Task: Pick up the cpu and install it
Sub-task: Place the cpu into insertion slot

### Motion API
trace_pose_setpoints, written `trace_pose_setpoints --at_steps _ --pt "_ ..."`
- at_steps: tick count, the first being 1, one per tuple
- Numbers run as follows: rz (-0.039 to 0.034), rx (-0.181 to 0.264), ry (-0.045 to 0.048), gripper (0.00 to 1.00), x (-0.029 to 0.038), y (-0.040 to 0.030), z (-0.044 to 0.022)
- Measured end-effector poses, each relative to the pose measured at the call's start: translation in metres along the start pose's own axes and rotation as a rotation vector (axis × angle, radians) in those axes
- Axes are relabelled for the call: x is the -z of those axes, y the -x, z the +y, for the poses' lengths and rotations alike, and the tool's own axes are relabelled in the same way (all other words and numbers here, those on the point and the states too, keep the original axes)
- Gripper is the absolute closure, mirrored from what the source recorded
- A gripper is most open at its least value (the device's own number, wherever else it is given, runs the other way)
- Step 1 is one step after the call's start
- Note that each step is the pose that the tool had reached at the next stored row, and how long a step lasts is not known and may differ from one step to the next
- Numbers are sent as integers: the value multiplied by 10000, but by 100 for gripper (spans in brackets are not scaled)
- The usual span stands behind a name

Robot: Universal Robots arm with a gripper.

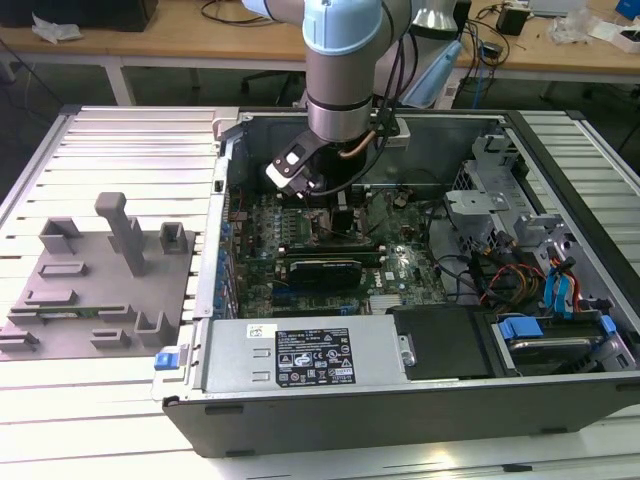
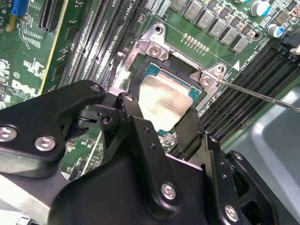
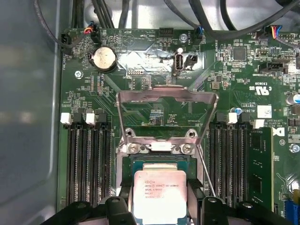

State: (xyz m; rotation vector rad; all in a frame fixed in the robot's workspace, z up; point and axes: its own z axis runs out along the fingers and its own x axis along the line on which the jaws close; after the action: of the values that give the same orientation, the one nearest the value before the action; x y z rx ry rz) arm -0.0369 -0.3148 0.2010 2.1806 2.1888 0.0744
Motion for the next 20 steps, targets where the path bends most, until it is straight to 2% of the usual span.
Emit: trace_pose_setpoints --at_steps 4,9,20 --pt "1 -148 -1 46 -22 1 -2" --pt "39 -153 0 46 -31 -5 -1" --pt "39 -154 0 46 -32 -4 7"
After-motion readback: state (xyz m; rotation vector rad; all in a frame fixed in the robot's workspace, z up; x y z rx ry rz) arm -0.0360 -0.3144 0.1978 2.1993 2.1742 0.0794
